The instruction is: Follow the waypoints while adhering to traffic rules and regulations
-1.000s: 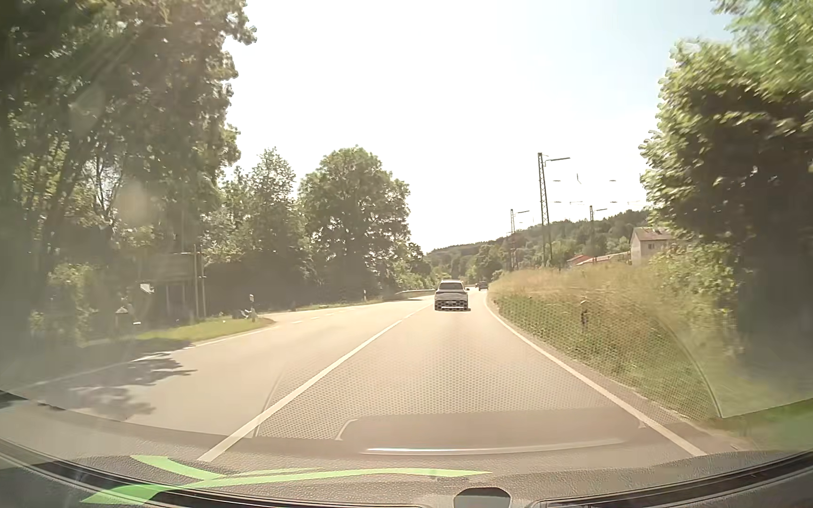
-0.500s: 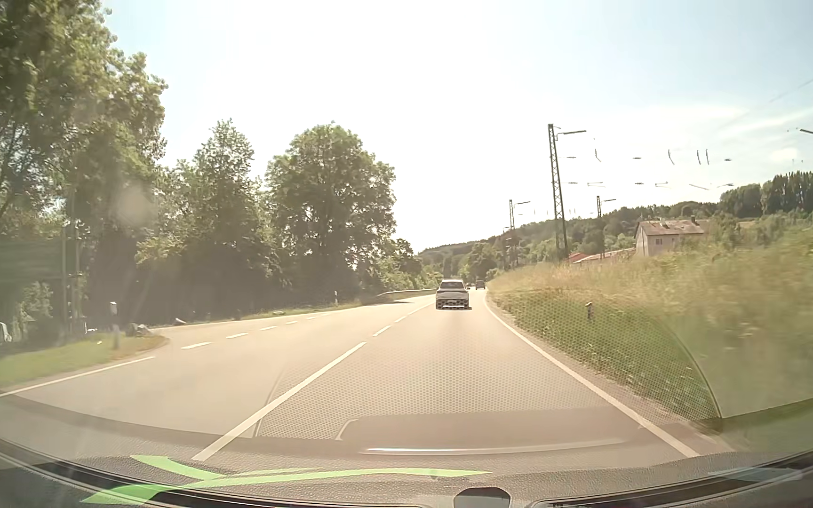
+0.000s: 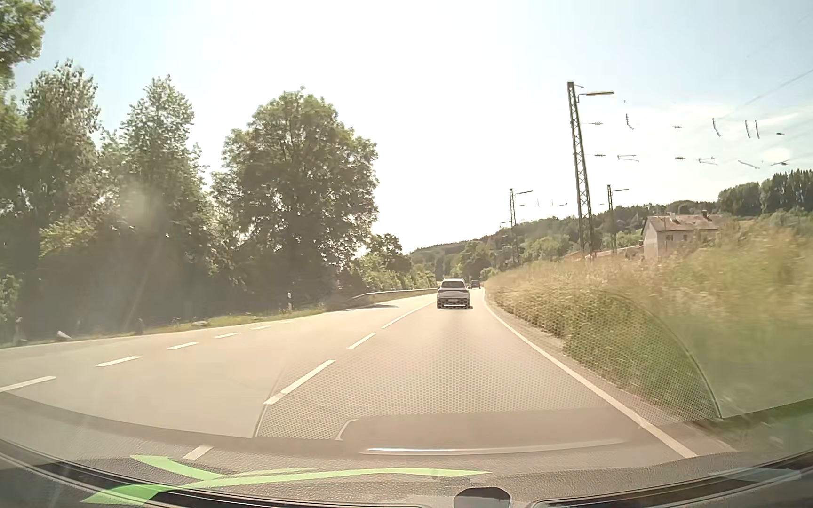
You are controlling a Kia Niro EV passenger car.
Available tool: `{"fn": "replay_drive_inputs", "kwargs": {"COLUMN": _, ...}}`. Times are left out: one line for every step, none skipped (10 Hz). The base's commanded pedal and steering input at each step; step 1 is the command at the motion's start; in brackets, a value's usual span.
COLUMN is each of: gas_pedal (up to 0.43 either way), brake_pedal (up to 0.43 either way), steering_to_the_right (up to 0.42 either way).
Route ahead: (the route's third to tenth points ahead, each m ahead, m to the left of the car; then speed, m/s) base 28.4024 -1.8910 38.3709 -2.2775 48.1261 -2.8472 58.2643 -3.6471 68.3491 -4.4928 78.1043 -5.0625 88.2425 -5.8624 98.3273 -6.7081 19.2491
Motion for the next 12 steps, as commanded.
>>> {"fn": "replay_drive_inputs", "kwargs": {"gas_pedal": 0.260, "brake_pedal": 0.000, "steering_to_the_right": 0.005}}
{"fn": "replay_drive_inputs", "kwargs": {"gas_pedal": 0.260, "brake_pedal": 0.000, "steering_to_the_right": 0.005}}
{"fn": "replay_drive_inputs", "kwargs": {"gas_pedal": 0.260, "brake_pedal": 0.000, "steering_to_the_right": 0.005}}
{"fn": "replay_drive_inputs", "kwargs": {"gas_pedal": 0.260, "brake_pedal": 0.000, "steering_to_the_right": 0.005}}
{"fn": "replay_drive_inputs", "kwargs": {"gas_pedal": 0.260, "brake_pedal": 0.000, "steering_to_the_right": 0.005}}
{"fn": "replay_drive_inputs", "kwargs": {"gas_pedal": 0.248, "brake_pedal": 0.000, "steering_to_the_right": 0.005}}
{"fn": "replay_drive_inputs", "kwargs": {"gas_pedal": 0.240, "brake_pedal": 0.000, "steering_to_the_right": 0.005}}
{"fn": "replay_drive_inputs", "kwargs": {"gas_pedal": 0.240, "brake_pedal": 0.000, "steering_to_the_right": 0.005}}
{"fn": "replay_drive_inputs", "kwargs": {"gas_pedal": 0.240, "brake_pedal": 0.000, "steering_to_the_right": 0.005}}
{"fn": "replay_drive_inputs", "kwargs": {"gas_pedal": 0.248, "brake_pedal": 0.000, "steering_to_the_right": 0.005}}
{"fn": "replay_drive_inputs", "kwargs": {"gas_pedal": 0.260, "brake_pedal": 0.000, "steering_to_the_right": 0.005}}
{"fn": "replay_drive_inputs", "kwargs": {"gas_pedal": 0.268, "brake_pedal": 0.000, "steering_to_the_right": 0.005}}
